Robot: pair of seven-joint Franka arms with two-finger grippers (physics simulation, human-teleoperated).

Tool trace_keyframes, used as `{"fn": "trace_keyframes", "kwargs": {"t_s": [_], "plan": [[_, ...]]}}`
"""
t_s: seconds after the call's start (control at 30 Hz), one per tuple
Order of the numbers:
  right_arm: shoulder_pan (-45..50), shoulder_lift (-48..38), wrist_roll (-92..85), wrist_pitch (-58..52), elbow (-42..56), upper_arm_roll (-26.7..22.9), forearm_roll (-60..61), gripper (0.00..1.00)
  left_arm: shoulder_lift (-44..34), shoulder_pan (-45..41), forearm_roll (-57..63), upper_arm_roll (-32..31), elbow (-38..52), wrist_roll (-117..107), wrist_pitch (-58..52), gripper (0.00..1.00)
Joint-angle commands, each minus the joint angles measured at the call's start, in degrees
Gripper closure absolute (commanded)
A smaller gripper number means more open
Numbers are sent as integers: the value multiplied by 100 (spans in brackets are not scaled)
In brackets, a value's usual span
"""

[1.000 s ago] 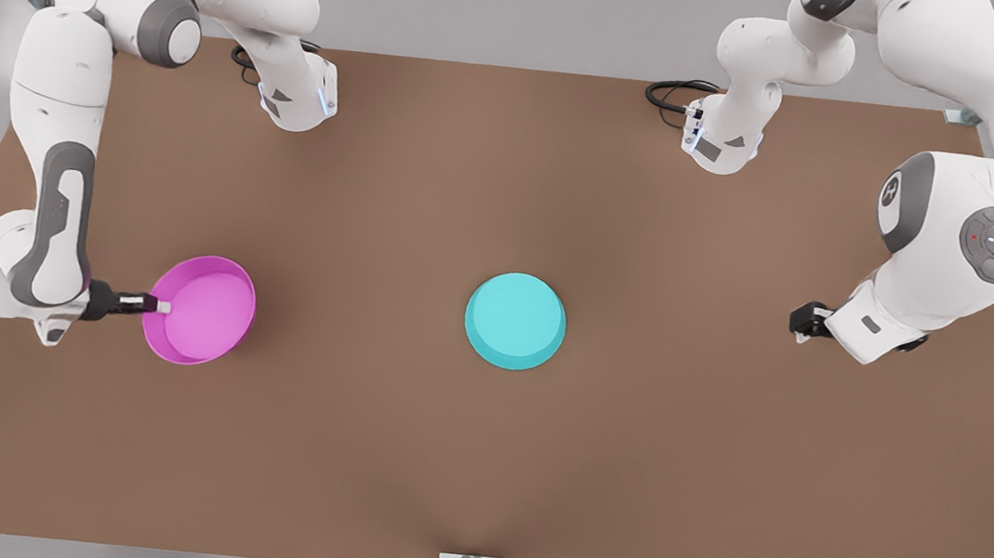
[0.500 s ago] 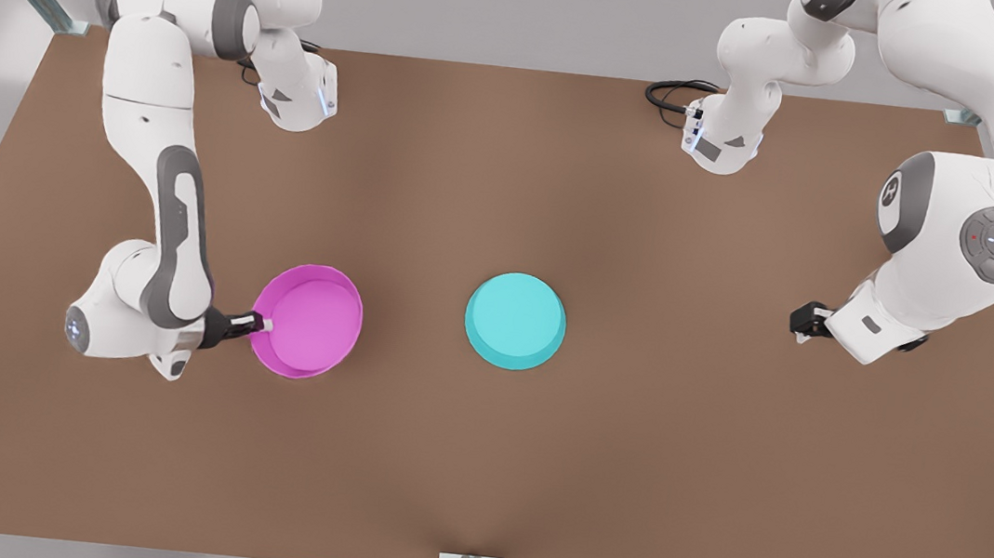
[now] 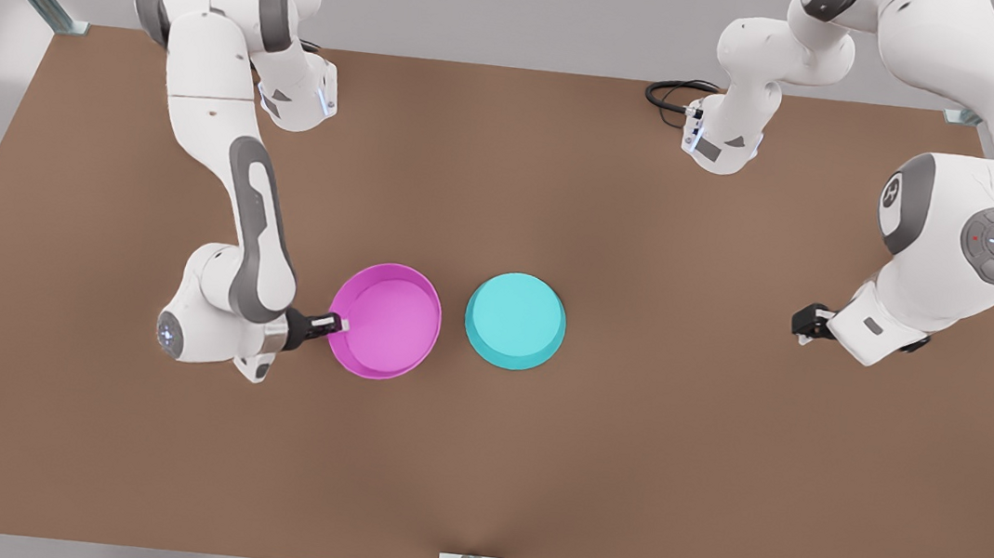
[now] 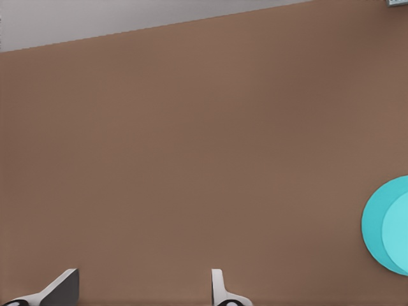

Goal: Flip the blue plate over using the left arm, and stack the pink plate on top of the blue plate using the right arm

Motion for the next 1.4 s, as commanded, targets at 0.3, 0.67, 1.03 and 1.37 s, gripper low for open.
{"fn": "trace_keyframes", "kwargs": {"t_s": [0.3,0.67,1.03,1.37], "plan": [[729,26,437,550,0,3,373,75,17,5,1,0,-9,-18,53,0],[1696,123,1149,1262,17,12,812,75,61,5,10,0,-9,-18,88,0],[2109,448,1228,1631,53,21,1111,76,96,14,125,0,-9,-18,132,0],[2136,501,1211,1649,53,21,1111,0,96,14,125,0,-9,-18,149,0]]}}
